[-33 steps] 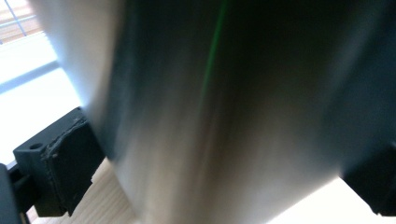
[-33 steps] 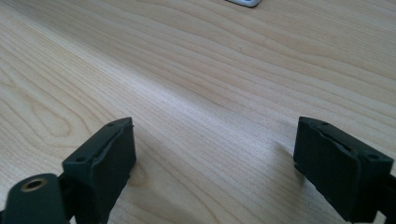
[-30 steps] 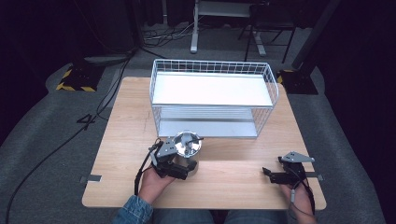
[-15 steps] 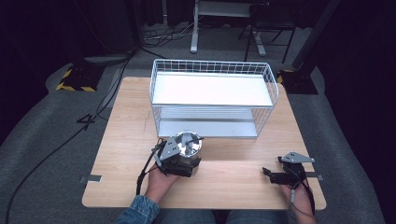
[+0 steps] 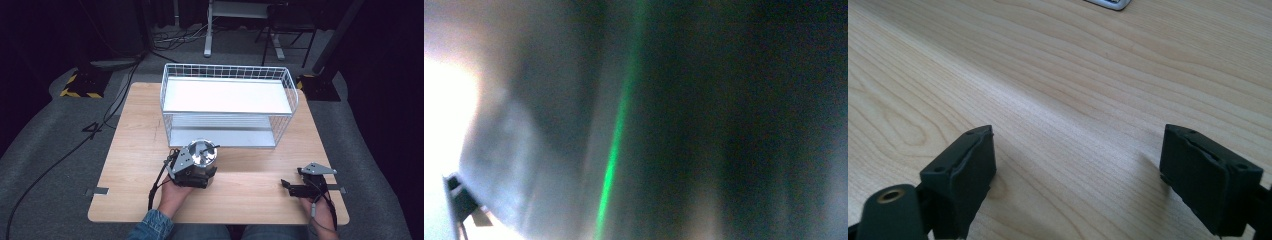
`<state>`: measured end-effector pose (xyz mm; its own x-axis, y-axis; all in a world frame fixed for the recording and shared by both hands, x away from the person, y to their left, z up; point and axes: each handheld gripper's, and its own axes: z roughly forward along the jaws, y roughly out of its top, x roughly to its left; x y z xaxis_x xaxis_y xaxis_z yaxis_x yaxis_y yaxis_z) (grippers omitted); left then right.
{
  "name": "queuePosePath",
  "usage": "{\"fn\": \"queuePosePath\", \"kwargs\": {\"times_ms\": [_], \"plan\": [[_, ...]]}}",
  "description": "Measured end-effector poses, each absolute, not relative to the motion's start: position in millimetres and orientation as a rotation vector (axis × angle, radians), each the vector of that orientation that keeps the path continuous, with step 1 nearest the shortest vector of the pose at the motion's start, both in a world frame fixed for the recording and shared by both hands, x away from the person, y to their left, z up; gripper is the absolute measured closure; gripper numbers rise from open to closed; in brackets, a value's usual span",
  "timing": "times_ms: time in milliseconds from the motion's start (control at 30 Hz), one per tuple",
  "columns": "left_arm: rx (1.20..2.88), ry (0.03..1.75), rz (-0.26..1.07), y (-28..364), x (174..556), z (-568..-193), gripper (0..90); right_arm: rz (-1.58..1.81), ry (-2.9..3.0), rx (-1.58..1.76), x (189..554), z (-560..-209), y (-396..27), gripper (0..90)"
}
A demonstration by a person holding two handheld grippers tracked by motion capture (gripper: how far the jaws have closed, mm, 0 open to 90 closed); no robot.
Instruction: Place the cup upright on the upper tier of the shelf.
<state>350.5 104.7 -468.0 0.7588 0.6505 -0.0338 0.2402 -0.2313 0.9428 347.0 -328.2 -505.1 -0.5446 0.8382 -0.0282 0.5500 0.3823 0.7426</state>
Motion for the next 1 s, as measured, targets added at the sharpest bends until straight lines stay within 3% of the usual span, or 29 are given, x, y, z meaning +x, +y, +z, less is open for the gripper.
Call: {"fn": "queuePosePath", "kwargs": {"times_ms": [433, 1000], "plan": [[1.822, 0.727, 0.4, 115, 350, -454, 3.7, 0.975, 2.246, 1.194, 347, -505, -328, 15.4], [1.841, 0.711, 0.398, 128, 352, -401, 3.7, 0.98, 2.248, 1.211, 348, -505, -329, 15.3]]}}
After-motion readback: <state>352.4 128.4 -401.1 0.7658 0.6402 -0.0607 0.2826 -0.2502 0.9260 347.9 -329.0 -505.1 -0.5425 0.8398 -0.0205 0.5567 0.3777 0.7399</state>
